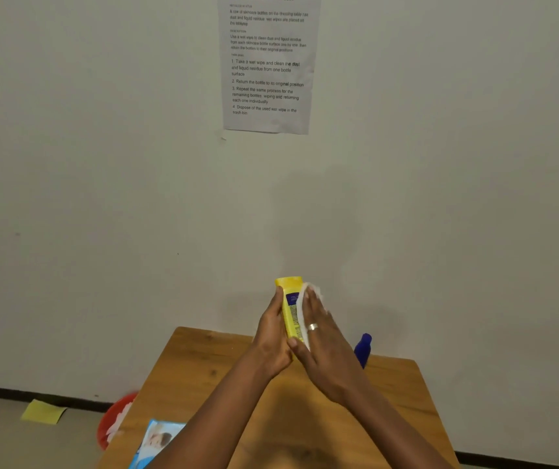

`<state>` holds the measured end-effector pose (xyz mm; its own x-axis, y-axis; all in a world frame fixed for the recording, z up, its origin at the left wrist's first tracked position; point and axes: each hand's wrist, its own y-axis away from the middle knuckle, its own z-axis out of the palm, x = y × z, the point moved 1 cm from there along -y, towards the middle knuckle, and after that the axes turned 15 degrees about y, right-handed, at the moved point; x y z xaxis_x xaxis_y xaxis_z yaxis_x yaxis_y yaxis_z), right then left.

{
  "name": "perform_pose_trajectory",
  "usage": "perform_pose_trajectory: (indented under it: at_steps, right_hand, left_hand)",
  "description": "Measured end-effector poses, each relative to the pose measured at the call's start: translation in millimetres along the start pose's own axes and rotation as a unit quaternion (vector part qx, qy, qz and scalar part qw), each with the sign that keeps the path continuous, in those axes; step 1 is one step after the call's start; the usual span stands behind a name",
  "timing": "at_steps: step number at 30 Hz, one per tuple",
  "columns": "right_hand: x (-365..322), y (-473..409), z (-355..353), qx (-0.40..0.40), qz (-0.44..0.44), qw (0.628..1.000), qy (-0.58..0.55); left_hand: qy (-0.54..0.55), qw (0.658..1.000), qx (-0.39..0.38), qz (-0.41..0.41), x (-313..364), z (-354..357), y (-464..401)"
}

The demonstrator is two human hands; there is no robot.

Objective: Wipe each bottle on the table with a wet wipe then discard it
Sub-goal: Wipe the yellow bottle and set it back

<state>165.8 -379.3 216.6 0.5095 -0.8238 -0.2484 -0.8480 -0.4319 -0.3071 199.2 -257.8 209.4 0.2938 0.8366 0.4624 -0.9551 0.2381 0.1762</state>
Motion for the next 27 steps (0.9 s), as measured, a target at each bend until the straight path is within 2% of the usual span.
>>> perform_pose_trajectory:
  at_steps: [3, 6, 7, 9, 11, 12, 15, 16, 18, 20, 22, 24, 25, 27]
  right_hand:
    - [-13, -6, 4, 0.046, 0.010, 0.999, -0.025]
    - [-17, 8, 12, 0.069, -0.015, 0.996, -0.056]
    - [-14, 13, 16, 0.067, -0.004, 0.992, -0.104]
    - [-9, 16, 20, 0.046, 0.079, 0.964, -0.249]
    - [-5, 9, 21, 0.047, 0.185, 0.903, -0.385]
    - [-3, 3, 19, 0.055, 0.236, 0.856, -0.457]
    - [-2, -14, 9, 0.061, 0.317, 0.665, -0.674]
    - [-2, -18, 7, 0.045, 0.333, 0.615, -0.713]
    - [-1, -17, 9, -0.007, 0.354, 0.561, -0.748]
    - [4, -12, 9, -0.062, 0.359, 0.578, -0.730]
    - [14, -6, 2, -0.092, 0.368, 0.631, -0.677]
    - [27, -4, 0, -0.087, 0.379, 0.663, -0.639]
    - [30, -5, 1, -0.076, 0.387, 0.661, -0.638]
    - [26, -6, 5, -0.069, 0.390, 0.631, -0.666]
  left_hand:
    - [-0.014, 1.000, -0.001, 0.017, -3, 8, -4]
    - [-0.033, 0.997, -0.005, 0.072, 5, 14, -4]
    - [-0.042, 0.994, -0.004, 0.105, 7, 16, -4]
    - [-0.078, 0.981, -0.012, 0.179, 9, 19, -5]
    - [-0.158, 0.960, -0.010, 0.231, 8, 27, -3]
    - [-0.207, 0.948, -0.004, 0.241, 6, 31, -2]
    - [-0.329, 0.910, -0.021, 0.251, -3, 40, -2]
    - [-0.366, 0.895, -0.036, 0.251, -5, 42, -3]
    - [-0.427, 0.867, -0.061, 0.248, -6, 42, -3]
    - [-0.462, 0.850, -0.066, 0.244, -1, 39, -2]
    - [-0.462, 0.851, -0.064, 0.242, 3, 33, 0]
    - [-0.447, 0.860, -0.065, 0.236, 3, 30, 1]
    - [-0.445, 0.863, -0.066, 0.232, 2, 30, 2]
    - [-0.454, 0.861, -0.069, 0.219, -4, 34, 3]
